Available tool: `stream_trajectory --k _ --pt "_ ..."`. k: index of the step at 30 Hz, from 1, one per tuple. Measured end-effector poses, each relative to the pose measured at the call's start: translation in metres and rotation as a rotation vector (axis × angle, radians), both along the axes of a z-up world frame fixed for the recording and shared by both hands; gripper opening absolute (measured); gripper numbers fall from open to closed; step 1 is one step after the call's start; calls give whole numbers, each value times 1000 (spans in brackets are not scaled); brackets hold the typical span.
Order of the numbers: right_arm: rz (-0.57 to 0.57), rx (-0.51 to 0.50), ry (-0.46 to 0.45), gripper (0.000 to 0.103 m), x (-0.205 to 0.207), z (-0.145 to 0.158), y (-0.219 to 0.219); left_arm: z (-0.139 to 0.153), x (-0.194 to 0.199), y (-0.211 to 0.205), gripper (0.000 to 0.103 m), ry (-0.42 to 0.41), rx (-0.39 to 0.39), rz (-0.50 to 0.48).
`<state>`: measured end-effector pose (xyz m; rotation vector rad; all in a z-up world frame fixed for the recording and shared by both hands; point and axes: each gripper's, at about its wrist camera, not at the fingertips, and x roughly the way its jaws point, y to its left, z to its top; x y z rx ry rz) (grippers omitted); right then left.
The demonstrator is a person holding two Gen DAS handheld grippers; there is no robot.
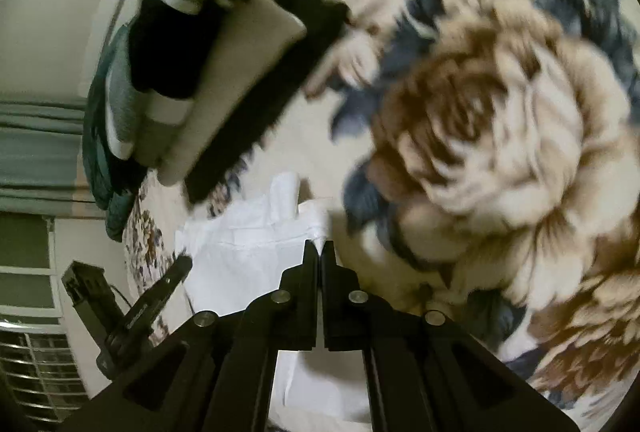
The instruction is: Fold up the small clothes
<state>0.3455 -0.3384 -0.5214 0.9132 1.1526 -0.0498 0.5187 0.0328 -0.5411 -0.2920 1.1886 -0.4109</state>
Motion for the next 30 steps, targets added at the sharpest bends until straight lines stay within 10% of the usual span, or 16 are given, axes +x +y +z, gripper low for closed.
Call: stream_trajectory --k 6,10,16,19,20,21,22,30 --pt "101 -111 14 1 51 -1 15 -21 20 16 9 113 -60 46" --pt "159 -99 87 2 64 -15 12 -12 20 24 38 125 -74 71" --pt "167 -66 63 52 51 -13 0 4 13 3 52 45 29 -10" --pt "189 -28 87 52 55 -24 6 -11 15 -14 44 49 59 -60" --pt "193 -15 82 43 57 -26 9 -18 17 -18 4 58 70 -68" --pt "185 -13 66 8 57 -25 10 -21 18 -18 2 72 71 -67" --pt "178 -23 65 2 57 -23 12 -21 19 -15 2 71 58 -53" --pt "179 -108 57 3 73 -13 9 -21 35 24 5 148 -101 71"
